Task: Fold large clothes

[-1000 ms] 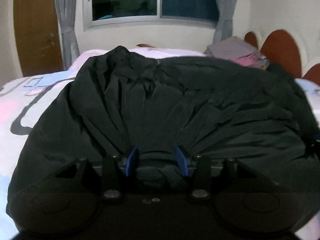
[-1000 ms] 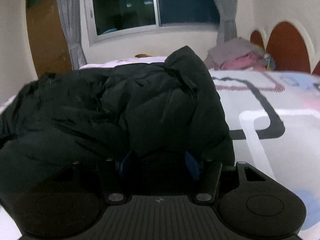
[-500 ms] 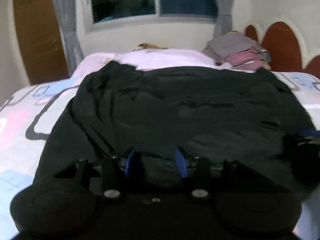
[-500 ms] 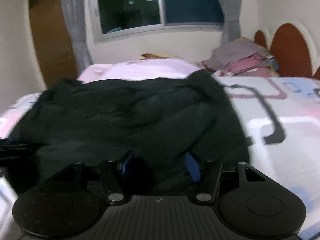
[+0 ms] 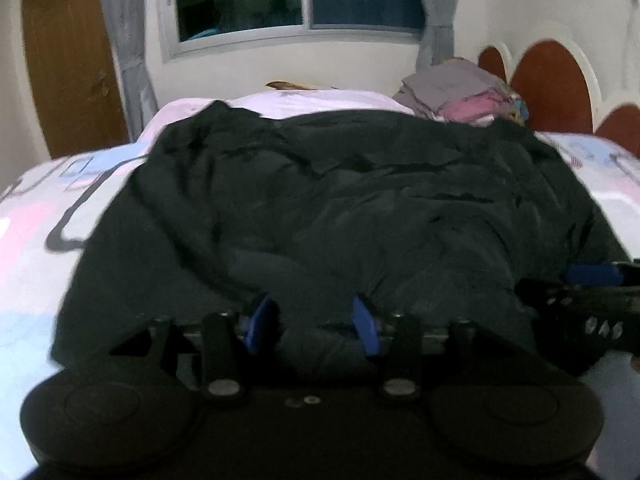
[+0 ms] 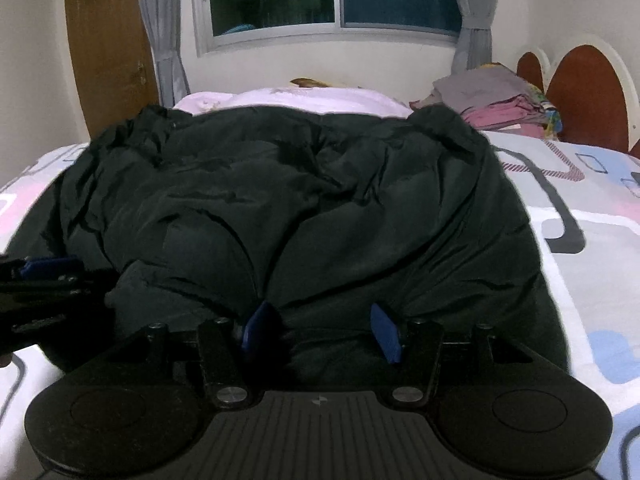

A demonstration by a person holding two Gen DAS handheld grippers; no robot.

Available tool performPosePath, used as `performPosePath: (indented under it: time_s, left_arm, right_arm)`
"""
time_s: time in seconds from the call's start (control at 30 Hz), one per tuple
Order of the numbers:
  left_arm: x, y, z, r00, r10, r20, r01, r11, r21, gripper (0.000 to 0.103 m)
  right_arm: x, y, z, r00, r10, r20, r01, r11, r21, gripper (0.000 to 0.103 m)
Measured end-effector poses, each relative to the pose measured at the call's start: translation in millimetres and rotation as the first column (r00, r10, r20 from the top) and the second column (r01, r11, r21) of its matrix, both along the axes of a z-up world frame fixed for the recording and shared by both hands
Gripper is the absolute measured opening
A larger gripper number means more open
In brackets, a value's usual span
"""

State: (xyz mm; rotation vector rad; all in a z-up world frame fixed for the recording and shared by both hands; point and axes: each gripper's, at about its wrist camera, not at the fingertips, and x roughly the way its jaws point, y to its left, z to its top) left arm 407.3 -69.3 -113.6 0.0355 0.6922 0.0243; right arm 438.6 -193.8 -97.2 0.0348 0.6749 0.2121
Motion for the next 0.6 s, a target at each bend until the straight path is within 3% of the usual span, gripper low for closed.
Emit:
performPosePath:
  time_s: [0.07, 0.1, 0.17, 0.2, 0.23, 0.27, 0.3, 0.37, 0.47, 0.57, 0.6]
  left_arm:
    - [-27.3, 23.2, 7.7, 0.998, 0.045, 0.049, -0.041, 0.996, -0.073, 0.07]
    - [-42.7, 38.5, 9.3, 0.992, 0.105, 0.071, -0.096, 0.988, -0.121, 0.088]
    - [-71.2, 74.5, 3.2, 0.967, 0.237, 0.09, -0.204, 0.94, -0.273, 0.078]
    - [-76.2, 88.2, -2.9, 0.956, 0.286, 0.064, -0.249, 0.908, -0.338, 0.073]
    - [-77.4, 102.9, -12.8, 0.949, 0.315, 0.026, -0.274, 0.862, -0.427, 0.071]
    - [-75.2, 115.1, -23.0, 0.941, 0.339, -0.018, -0.301, 0.809, -0.505, 0.064]
    - [-73.4, 122.9, -29.5, 0.93, 0.364, -0.052, -0.331, 0.766, -0.551, 0.058]
    - [-73.1, 132.4, -40.2, 0.921, 0.379, -0.089, -0.345, 0.689, -0.637, 0.058]
    - [-66.5, 137.2, -50.3, 0.914, 0.397, -0.088, -0.353, 0.666, -0.657, 0.057]
    - [-55.1, 149.7, -62.0, 0.887, 0.452, -0.091, -0.367, 0.572, -0.734, 0.058]
    - [-51.0, 151.5, -63.6, 0.882, 0.464, -0.088, -0.367, 0.555, -0.746, 0.06]
  right_arm:
    - [-13.3, 1.7, 10.2, 0.999, 0.021, 0.041, -0.022, 1.0, 0.014, 0.057]
    - [-16.1, 3.2, 14.3, 0.998, 0.034, 0.054, -0.035, 0.999, 0.028, 0.057]
    - [-16.5, 6.5, 19.9, 0.996, 0.053, 0.077, -0.058, 0.996, 0.066, 0.051]
    - [-13.7, 9.5, 21.5, 0.995, 0.065, 0.08, -0.072, 0.994, 0.082, 0.036]
    - [-9.4, 12.4, 22.0, 0.995, 0.07, 0.071, -0.077, 0.992, 0.096, 0.009]
    - [-6.6, 14.5, 22.4, 0.995, 0.063, 0.08, -0.071, 0.991, 0.111, 0.003]
    - [-3.7, 16.3, 23.2, 0.994, 0.056, 0.093, -0.068, 0.99, 0.123, 0.003]
    - [2.6, 21.4, 23.6, 0.994, 0.063, 0.086, -0.075, 0.988, 0.132, 0.003]
    - [11.4, 27.7, 22.9, 0.995, 0.065, 0.082, -0.075, 0.989, 0.128, 0.003]
    - [19.5, 31.2, 19.8, 0.995, 0.056, 0.078, -0.066, 0.989, 0.131, 0.003]
    - [22.4, 32.0, 17.9, 0.996, 0.052, 0.075, -0.062, 0.989, 0.137, 0.003]
